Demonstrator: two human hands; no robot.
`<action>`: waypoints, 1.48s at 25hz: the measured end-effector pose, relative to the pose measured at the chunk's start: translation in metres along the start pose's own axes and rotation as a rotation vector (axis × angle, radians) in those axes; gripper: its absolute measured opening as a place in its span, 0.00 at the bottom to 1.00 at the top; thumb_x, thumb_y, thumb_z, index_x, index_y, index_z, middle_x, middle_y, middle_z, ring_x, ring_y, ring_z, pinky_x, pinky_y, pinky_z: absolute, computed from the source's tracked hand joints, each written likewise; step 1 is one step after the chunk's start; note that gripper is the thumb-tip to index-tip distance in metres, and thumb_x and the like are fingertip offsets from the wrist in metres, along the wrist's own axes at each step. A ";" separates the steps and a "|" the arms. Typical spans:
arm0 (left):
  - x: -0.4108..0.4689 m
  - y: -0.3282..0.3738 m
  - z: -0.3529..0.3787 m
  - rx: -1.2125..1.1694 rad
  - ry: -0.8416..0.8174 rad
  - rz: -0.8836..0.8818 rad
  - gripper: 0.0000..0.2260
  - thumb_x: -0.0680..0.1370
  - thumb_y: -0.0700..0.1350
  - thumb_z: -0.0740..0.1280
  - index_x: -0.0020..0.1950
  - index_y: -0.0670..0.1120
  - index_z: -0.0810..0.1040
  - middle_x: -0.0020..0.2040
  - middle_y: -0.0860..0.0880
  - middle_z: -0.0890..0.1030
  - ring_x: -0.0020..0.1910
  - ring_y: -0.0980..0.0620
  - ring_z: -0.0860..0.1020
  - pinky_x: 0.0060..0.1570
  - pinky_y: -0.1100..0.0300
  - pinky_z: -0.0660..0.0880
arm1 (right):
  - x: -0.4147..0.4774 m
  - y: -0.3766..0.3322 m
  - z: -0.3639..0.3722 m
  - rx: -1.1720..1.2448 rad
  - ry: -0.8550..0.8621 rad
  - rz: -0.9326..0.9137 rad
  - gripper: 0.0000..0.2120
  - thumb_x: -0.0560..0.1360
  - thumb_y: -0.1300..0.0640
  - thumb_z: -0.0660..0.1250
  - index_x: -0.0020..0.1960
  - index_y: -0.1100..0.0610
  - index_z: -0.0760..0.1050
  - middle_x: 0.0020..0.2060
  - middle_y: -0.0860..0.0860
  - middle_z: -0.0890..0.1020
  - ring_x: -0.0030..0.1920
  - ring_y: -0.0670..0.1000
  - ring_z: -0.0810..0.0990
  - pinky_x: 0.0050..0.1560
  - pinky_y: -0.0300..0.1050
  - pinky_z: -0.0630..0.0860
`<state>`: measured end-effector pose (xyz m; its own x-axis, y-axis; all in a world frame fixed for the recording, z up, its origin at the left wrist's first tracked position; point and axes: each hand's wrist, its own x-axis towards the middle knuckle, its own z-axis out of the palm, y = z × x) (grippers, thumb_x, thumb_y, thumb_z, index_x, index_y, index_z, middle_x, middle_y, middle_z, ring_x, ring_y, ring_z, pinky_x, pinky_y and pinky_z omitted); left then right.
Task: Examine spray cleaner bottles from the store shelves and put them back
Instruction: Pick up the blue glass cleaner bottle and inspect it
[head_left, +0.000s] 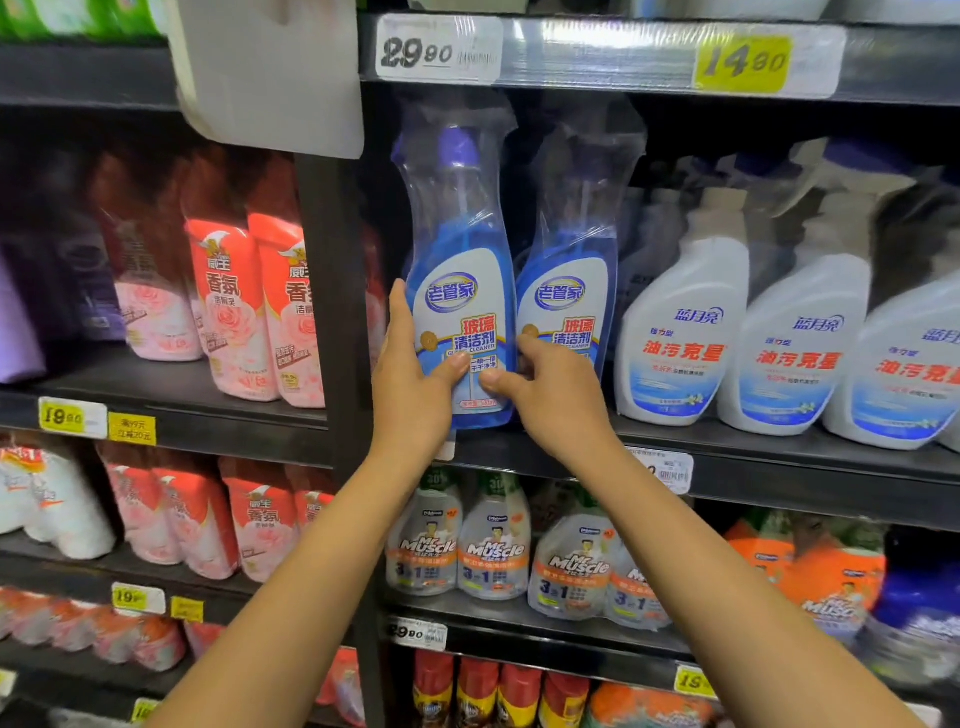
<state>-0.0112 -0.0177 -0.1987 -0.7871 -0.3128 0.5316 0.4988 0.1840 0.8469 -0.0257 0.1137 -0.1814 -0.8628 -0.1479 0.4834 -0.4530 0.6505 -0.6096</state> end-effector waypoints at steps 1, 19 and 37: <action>0.002 -0.002 0.000 -0.002 -0.004 0.016 0.36 0.77 0.33 0.66 0.77 0.54 0.52 0.66 0.54 0.71 0.62 0.55 0.75 0.56 0.62 0.76 | 0.000 0.000 0.004 -0.020 0.048 0.004 0.12 0.74 0.50 0.71 0.51 0.58 0.77 0.42 0.54 0.82 0.47 0.58 0.79 0.49 0.53 0.75; 0.010 -0.032 0.005 0.172 0.157 0.159 0.29 0.77 0.38 0.68 0.76 0.48 0.61 0.59 0.64 0.69 0.59 0.68 0.71 0.56 0.71 0.72 | -0.004 0.002 0.042 -0.044 0.279 -0.095 0.28 0.75 0.52 0.70 0.71 0.62 0.67 0.61 0.57 0.78 0.56 0.56 0.79 0.55 0.48 0.72; 0.007 -0.035 0.002 0.306 0.192 0.225 0.27 0.79 0.41 0.65 0.76 0.41 0.59 0.65 0.41 0.72 0.64 0.52 0.71 0.63 0.62 0.72 | -0.004 0.004 0.045 -0.038 0.203 -0.108 0.27 0.77 0.53 0.68 0.71 0.61 0.64 0.61 0.57 0.76 0.60 0.55 0.76 0.56 0.50 0.74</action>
<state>-0.0354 -0.0241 -0.2247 -0.5750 -0.3954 0.7163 0.4970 0.5266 0.6897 -0.0336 0.0834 -0.2138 -0.7452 -0.0684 0.6634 -0.5286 0.6671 -0.5249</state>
